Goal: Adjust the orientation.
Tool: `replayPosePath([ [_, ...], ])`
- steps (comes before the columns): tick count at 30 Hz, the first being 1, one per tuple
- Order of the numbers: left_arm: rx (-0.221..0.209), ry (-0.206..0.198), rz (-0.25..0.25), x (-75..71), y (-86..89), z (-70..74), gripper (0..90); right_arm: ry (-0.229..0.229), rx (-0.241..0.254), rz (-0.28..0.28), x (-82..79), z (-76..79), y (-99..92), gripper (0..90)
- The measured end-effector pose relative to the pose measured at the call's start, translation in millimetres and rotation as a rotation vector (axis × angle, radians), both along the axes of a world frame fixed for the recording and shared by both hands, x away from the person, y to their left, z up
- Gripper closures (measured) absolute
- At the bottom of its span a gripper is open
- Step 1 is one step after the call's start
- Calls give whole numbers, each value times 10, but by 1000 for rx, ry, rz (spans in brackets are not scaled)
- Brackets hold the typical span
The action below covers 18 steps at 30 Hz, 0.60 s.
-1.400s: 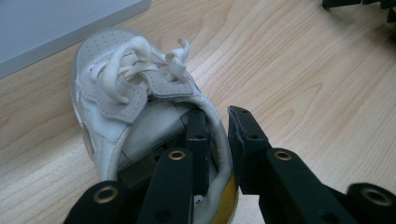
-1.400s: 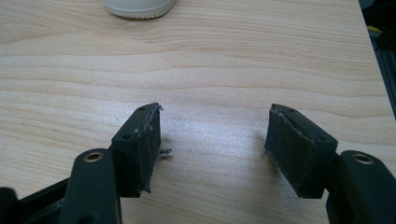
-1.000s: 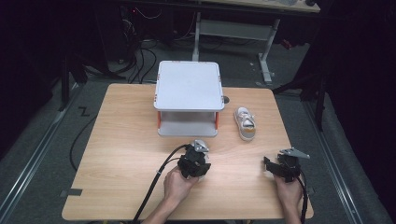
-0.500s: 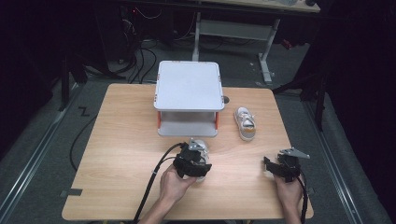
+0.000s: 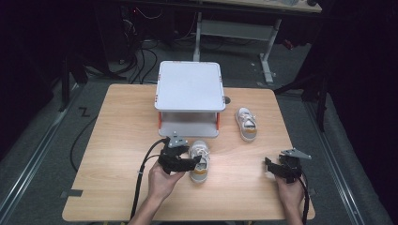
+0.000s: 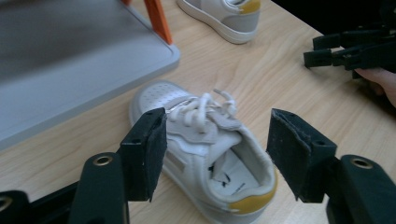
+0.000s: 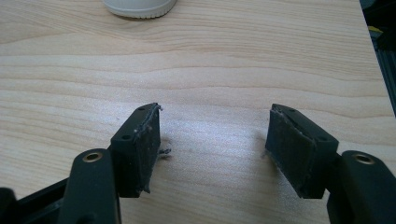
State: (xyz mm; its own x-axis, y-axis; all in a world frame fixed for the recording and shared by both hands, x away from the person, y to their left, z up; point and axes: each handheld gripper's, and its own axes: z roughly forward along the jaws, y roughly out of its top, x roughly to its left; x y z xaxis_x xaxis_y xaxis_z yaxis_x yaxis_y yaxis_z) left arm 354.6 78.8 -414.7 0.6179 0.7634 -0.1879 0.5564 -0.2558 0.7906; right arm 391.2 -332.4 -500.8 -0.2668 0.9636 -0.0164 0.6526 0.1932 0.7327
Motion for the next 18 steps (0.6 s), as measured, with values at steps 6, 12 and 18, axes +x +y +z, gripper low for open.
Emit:
replayPosePath([
  [6,19,-32,48,-19,192,-11,374,0,0,1,0,0,0,352],
  [12,-15,-44,123,-37,482,-73,365,0,-1,1,1,0,-1,352],
  [18,-28,-50,175,-55,706,-140,357,0,-1,0,2,0,1,352],
])
